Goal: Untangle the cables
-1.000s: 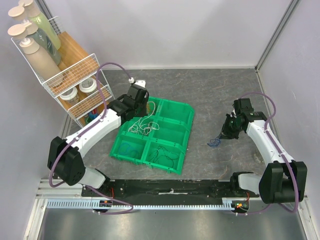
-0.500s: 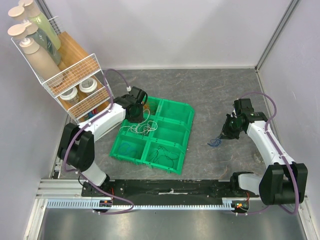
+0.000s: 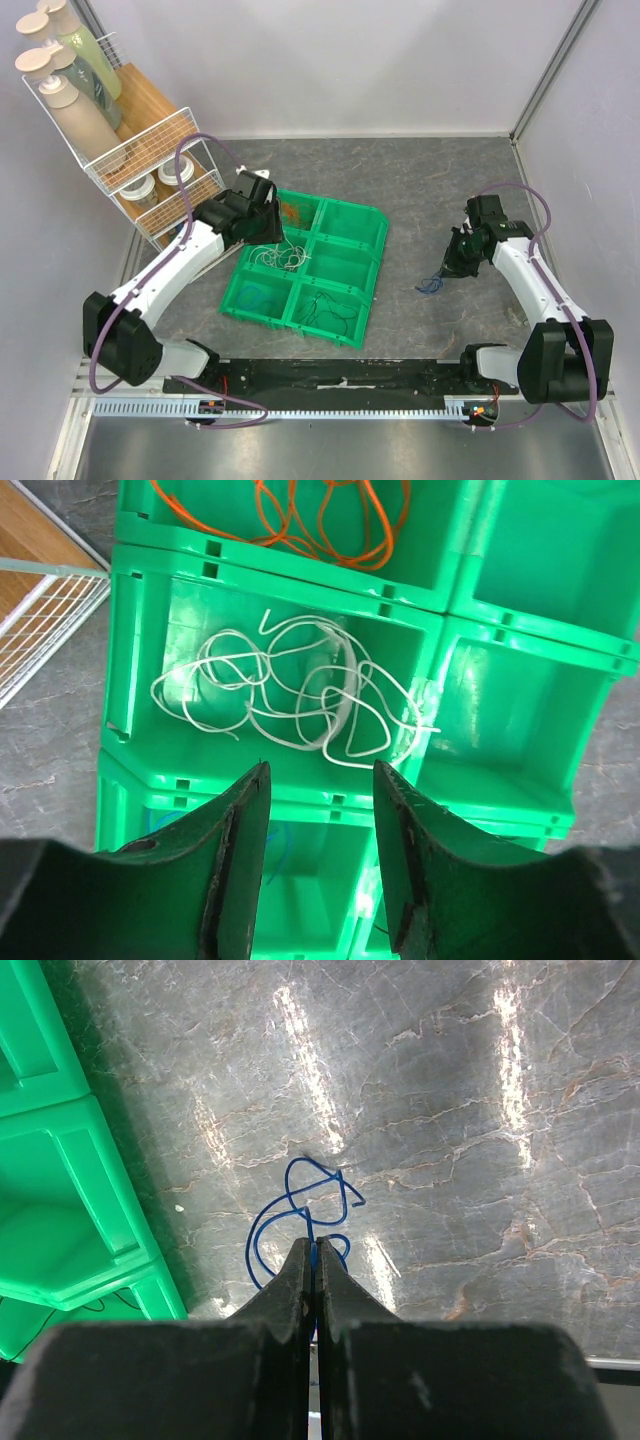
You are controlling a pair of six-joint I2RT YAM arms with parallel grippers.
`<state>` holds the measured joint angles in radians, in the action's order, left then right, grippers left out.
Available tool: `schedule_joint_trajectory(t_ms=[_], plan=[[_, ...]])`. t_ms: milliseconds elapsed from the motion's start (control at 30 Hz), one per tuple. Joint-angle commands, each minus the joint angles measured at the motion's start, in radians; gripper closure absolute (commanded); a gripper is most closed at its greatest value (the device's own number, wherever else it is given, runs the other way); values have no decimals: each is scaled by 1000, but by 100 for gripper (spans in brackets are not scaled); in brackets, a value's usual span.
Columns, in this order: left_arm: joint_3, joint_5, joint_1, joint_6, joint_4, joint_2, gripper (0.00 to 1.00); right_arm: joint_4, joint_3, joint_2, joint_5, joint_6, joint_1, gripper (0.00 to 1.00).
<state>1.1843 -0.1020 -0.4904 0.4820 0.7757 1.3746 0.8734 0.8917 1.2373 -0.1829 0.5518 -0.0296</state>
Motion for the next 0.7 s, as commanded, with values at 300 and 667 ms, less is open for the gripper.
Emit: schedule_joint_trajectory(t_ms=[300,667], plan=[[-28,352,-2,38,-136,-212,9,-5,101,-19,-96,-116,2,100],[-78,608,-36,112,-317,-239,12,7,237,-58,-200,-96,-27,100]])
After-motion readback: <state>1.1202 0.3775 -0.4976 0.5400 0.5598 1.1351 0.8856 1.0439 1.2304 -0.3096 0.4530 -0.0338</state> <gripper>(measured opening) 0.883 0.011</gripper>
